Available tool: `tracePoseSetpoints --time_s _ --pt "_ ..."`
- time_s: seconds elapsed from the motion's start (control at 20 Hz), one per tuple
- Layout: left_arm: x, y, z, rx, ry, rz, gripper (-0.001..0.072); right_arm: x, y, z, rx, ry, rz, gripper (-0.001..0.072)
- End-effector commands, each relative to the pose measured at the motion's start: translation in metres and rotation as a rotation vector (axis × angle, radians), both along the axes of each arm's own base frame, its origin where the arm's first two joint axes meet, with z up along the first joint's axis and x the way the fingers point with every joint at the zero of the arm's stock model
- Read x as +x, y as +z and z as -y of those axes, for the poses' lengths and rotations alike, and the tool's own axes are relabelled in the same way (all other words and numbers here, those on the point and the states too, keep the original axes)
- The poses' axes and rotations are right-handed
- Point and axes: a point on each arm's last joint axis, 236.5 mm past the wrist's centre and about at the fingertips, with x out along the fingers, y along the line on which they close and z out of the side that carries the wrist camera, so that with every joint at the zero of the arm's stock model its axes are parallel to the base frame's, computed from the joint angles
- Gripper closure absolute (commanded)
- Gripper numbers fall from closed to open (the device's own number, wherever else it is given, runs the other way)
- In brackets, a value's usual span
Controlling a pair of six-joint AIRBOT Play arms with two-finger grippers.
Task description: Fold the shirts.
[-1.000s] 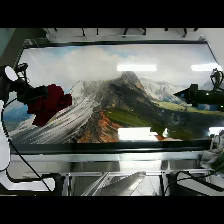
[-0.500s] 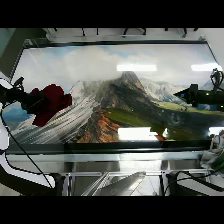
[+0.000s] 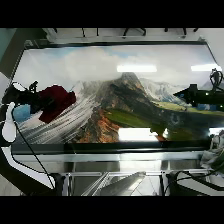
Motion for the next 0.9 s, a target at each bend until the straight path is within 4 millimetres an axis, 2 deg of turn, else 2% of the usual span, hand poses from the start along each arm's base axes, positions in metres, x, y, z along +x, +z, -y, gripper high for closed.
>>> tracePoseSetpoints --time_s 0.0,0.2,0.4,0.5,0.6,0.7,0.85 --pt "-0.001 0.004 0.004 0.014 -0.033 0.003 0.0691 0.000 0.000 0.000 0.001 -0.001 0.000 0.0690" --pt "0.008 0.041 0.003 0.036 -0.029 0.087 0.0692 0.000 0.000 0.000 0.001 -0.001 0.000 0.0690" --pt "0.005 0.106 0.037 0.015 -0.091 0.181 0.0692 0.000 0.000 0.000 0.001 -0.001 0.000 0.0690" --pt "-0.004 0.145 0.073 0.016 -0.161 0.234 0.0692 0.000 0.000 0.000 0.001 -0.001 0.000 0.0690" --pt "-0.018 0.182 0.121 0.012 -0.248 0.293 0.0692 -0.001 -0.001 0.000 0.003 0.003 -0.004 0.0690" --pt "-0.038 0.214 0.179 -0.010 -0.332 0.350 0.0692 0.001 -0.005 0.000 0.009 0.000 -0.012 0.0690" --pt "-0.068 0.241 0.264 -0.063 -0.423 0.411 0.0691 0.002 -0.008 0.001 0.012 -0.001 -0.021 0.0690"
